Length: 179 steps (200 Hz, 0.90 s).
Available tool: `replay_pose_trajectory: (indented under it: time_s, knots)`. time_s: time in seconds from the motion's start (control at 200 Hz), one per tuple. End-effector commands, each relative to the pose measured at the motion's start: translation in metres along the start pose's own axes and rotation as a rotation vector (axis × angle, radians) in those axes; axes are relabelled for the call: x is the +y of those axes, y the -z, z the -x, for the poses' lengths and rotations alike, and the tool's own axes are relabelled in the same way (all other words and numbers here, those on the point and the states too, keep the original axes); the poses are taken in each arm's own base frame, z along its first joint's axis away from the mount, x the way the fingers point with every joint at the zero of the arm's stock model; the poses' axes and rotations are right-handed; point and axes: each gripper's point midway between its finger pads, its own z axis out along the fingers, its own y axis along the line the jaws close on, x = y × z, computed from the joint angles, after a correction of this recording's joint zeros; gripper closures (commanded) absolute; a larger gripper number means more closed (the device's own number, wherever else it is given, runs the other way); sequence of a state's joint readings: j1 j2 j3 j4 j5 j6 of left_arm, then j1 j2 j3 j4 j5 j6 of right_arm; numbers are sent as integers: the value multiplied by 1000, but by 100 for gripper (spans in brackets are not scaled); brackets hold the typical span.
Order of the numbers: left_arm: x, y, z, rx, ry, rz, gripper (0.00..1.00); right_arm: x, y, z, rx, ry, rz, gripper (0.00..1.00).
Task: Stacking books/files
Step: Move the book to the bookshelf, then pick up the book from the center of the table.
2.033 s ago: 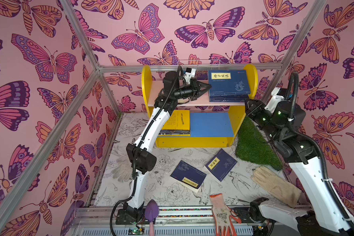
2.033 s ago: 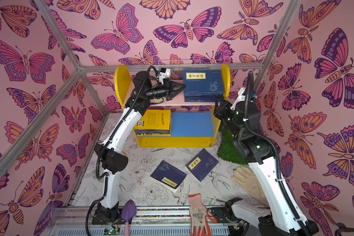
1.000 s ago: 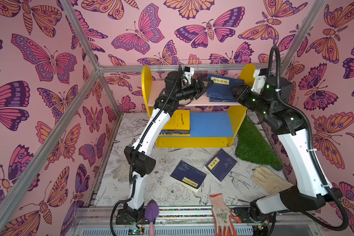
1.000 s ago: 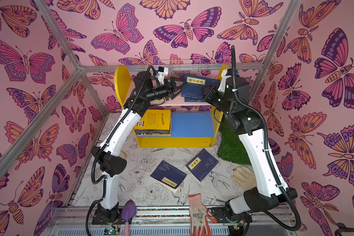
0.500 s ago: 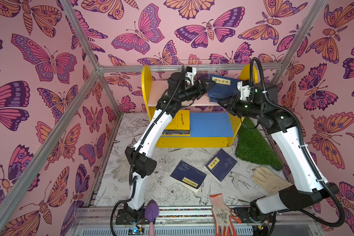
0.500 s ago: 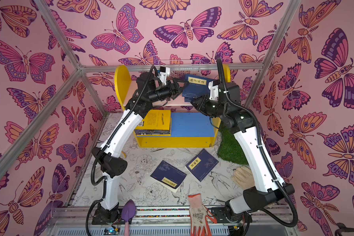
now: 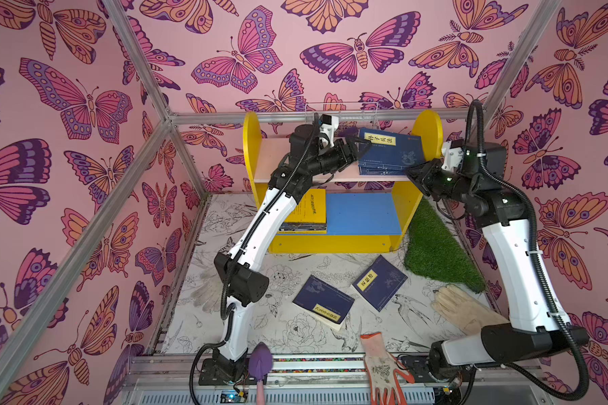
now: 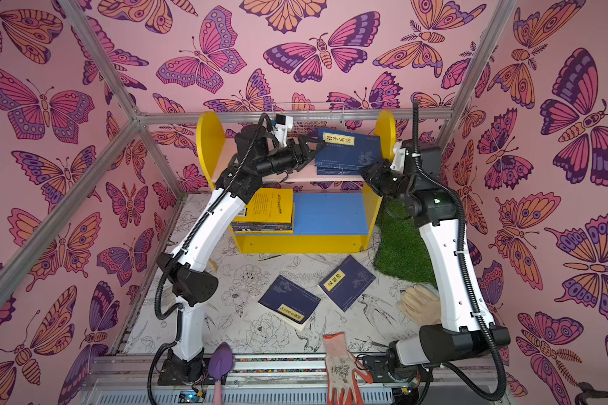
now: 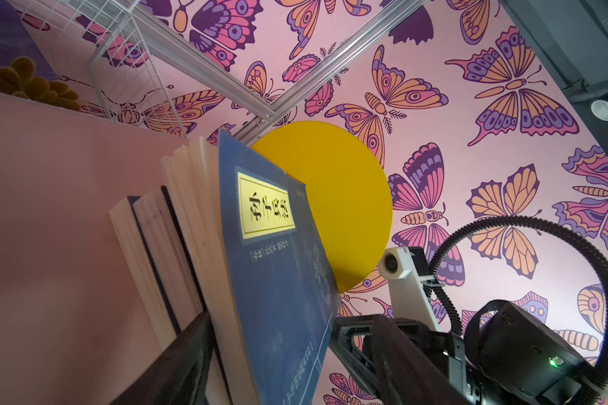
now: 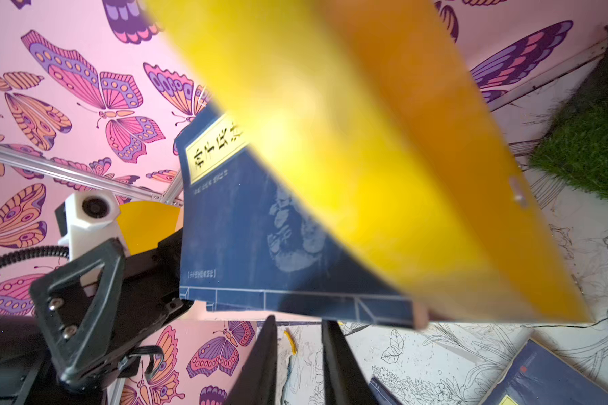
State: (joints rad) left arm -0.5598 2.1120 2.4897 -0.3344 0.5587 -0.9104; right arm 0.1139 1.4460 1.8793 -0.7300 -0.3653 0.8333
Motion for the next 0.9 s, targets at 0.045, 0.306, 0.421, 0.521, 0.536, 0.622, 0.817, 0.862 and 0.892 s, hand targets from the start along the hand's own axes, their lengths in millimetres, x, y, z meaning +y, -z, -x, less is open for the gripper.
replay_pose_trajectory:
  time_s: [0.045,0.306,0.421,0.521,0.536,0.622,0.817,0.862,0.892]
  knots:
    - [71,-8,-63,194,144,223,24,-6,7,13,-56,-18,-20,76]
    - [84,9,-68,199,91,336,5,-6,12,20,-98,-20,-19,76]
    - [94,32,-52,141,48,442,1,-4,12,20,-96,-18,-12,76]
    - [97,59,-33,75,-31,534,1,6,16,18,-90,13,36,76]
    - [96,63,-31,67,-53,548,1,9,18,18,-93,24,46,76]
    - [91,84,-36,75,-163,605,1,15,38,15,-139,96,54,76]
    - [92,128,-123,226,-455,609,1,-26,74,-16,-243,304,-94,72]
    - [104,139,-149,255,-445,589,1,-39,67,-37,-184,338,-107,71]
    - [118,149,-169,283,-418,597,1,-48,58,-57,-119,364,-97,71]
